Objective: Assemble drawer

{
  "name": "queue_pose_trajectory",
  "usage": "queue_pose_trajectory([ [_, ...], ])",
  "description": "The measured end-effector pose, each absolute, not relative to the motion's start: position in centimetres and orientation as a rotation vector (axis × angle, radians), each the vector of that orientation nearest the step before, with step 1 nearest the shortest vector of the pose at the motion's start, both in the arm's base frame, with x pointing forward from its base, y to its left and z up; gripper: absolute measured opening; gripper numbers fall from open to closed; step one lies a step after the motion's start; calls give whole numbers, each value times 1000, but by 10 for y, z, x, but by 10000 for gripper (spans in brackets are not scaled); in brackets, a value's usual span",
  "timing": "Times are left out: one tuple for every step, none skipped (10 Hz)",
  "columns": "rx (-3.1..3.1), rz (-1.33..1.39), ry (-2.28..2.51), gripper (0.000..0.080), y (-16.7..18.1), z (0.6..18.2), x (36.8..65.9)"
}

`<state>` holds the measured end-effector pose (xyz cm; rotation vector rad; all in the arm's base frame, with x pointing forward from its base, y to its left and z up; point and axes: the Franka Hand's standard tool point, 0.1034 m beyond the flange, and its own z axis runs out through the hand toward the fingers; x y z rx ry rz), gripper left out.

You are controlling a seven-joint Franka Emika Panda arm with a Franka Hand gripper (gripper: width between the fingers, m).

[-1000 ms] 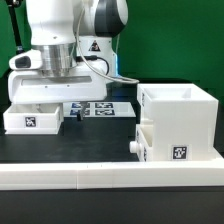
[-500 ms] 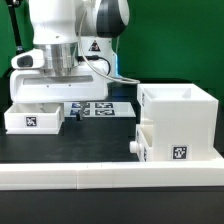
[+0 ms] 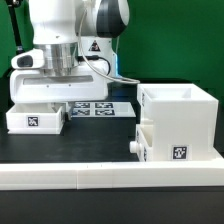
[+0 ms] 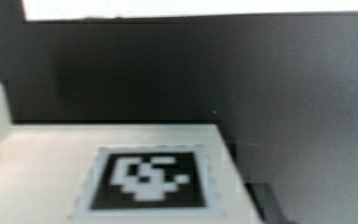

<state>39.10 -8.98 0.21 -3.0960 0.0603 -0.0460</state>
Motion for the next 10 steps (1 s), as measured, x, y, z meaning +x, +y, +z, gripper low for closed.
queue_pose_trajectory([
  [-3097, -49, 60, 41, -90, 3, 392],
  [-3097, -50, 60, 41, -90, 3, 392],
  [-3097, -50, 60, 41, -90, 3, 392],
  [-3097, -50, 60, 41, -90, 3, 392],
  [-3097, -50, 60, 41, -90, 3, 392],
  [-3094, -42, 37, 41, -88, 4, 393],
  [-3087, -27, -17, 41, -82, 11, 398],
  [-3074, 1, -71, 42, -75, 21, 407],
  [-3055, 39, -147, 42, -69, 32, 414],
  [-3028, 81, -229, 42, -66, 44, 425],
])
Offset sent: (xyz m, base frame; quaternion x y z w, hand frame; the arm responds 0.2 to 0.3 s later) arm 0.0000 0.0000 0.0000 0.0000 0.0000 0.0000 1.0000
